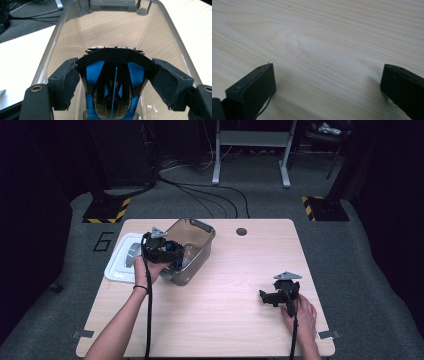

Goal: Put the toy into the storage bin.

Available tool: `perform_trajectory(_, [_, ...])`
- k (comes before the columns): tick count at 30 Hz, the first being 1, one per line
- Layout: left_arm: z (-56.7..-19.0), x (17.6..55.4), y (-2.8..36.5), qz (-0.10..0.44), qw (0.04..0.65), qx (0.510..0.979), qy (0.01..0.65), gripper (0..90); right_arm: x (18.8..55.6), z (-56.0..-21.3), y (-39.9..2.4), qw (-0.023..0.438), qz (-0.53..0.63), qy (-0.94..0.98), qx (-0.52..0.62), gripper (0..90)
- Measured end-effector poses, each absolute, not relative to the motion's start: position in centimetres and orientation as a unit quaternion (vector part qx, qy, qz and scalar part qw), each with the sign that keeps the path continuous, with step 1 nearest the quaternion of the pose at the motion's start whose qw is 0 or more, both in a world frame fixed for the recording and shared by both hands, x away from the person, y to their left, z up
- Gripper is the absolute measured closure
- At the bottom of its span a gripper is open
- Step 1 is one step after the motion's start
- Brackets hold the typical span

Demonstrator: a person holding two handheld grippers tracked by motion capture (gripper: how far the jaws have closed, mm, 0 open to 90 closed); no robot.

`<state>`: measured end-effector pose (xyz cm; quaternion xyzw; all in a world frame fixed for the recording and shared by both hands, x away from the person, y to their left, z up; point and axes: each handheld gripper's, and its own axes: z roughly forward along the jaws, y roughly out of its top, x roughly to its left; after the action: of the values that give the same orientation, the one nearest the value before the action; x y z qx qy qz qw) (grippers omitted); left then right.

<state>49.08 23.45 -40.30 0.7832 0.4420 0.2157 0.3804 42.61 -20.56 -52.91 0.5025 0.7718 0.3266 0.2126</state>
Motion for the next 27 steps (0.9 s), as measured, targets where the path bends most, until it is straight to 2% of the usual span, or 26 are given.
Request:
perform_trajectory(19, [-40.35,48.57,23.97,0.197,0.363,0.795,0.445,25.0,42.60,-52.90,-20.56,0.212,0.327,0.772,0.502,0.0])
perform_trajectory(27, [-39.95,48.68,23.28,0.195,0.334,0.810,0.440,25.0,42.61,-52.91,-20.57,0.212,0.327,0.772,0.502,0.0])
